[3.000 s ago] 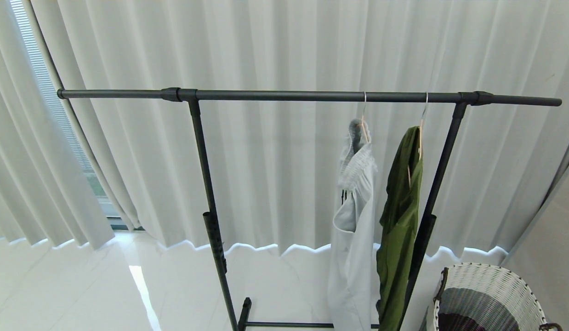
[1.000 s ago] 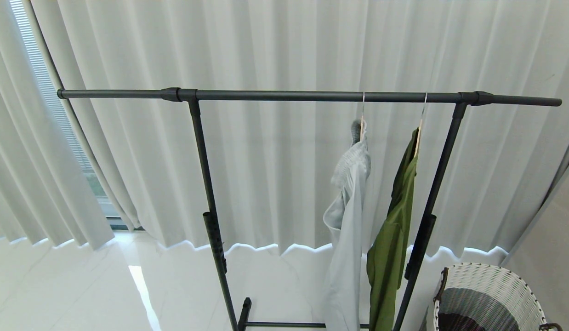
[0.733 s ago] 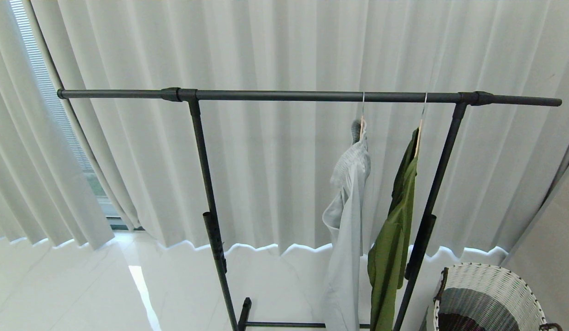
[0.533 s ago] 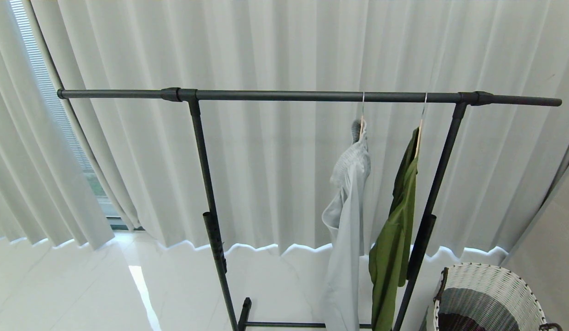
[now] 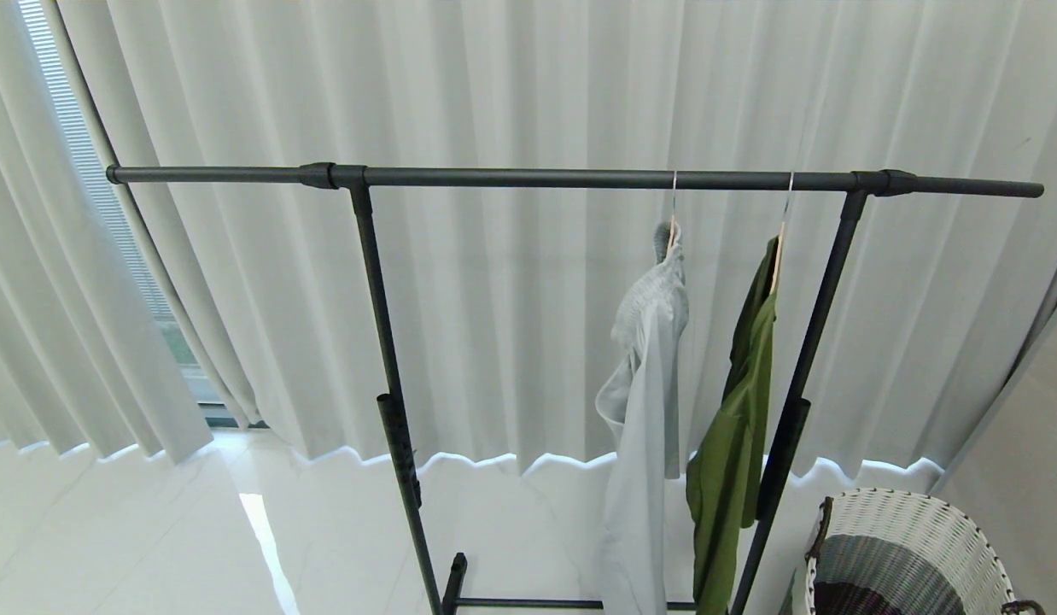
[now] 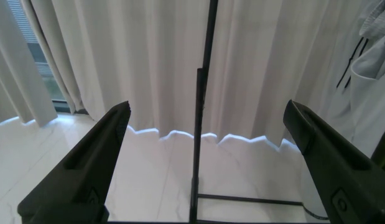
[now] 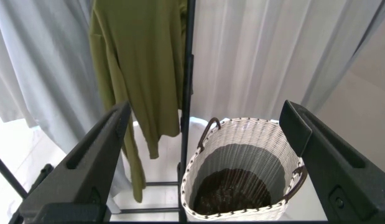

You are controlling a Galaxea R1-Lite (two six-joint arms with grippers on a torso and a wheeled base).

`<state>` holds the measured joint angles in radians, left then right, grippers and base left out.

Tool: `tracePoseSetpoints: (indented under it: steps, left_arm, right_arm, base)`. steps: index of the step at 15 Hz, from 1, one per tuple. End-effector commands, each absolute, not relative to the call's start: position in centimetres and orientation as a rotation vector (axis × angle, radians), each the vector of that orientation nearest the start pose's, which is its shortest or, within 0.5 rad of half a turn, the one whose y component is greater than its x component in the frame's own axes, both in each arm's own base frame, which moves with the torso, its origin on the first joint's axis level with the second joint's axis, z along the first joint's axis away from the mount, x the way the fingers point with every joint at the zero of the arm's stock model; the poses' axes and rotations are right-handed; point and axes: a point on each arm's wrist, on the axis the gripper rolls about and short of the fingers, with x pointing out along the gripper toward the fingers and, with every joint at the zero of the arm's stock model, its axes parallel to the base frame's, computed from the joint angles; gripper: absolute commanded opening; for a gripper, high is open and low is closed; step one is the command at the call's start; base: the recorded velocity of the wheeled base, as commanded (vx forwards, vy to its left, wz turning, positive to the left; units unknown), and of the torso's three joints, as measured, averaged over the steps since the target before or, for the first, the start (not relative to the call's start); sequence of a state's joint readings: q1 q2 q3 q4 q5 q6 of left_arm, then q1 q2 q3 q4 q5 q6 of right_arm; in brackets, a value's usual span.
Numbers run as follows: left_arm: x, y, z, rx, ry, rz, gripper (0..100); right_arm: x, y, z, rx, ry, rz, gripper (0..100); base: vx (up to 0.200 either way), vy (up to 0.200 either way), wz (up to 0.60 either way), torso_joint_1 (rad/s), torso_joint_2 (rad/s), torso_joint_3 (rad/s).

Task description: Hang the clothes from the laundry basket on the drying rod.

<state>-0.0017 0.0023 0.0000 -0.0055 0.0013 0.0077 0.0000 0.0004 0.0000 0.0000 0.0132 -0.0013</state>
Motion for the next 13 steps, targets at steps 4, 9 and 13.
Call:
tracePoseSetpoints:
  steps: [4,9,13]
  left_arm:
    - [-2.27,0.01,7.61,0.008,-0.005,0.000,100]
    - [-2.27,0.01,7.61,0.008,-0.005,0.000,100]
    - [-2.27,0.01,7.61,0.008,-0.005,0.000,100]
  right_arm:
    - [-2.28,0.03,7.55,-0.002,0.000,0.014,100]
    - [-2.28,0.03,7.55,-0.009,0.000,0.014,100]
    - [-2.28,0.03,7.53,-0.037,0.001,0.015,100]
  base:
    - [0.000,0.000,0.00,0.000,0.00,0.000]
    - [0.000,0.000,0.00,0.000,0.00,0.000]
    - [0.000,0.000,0.00,0.000,0.00,0.000]
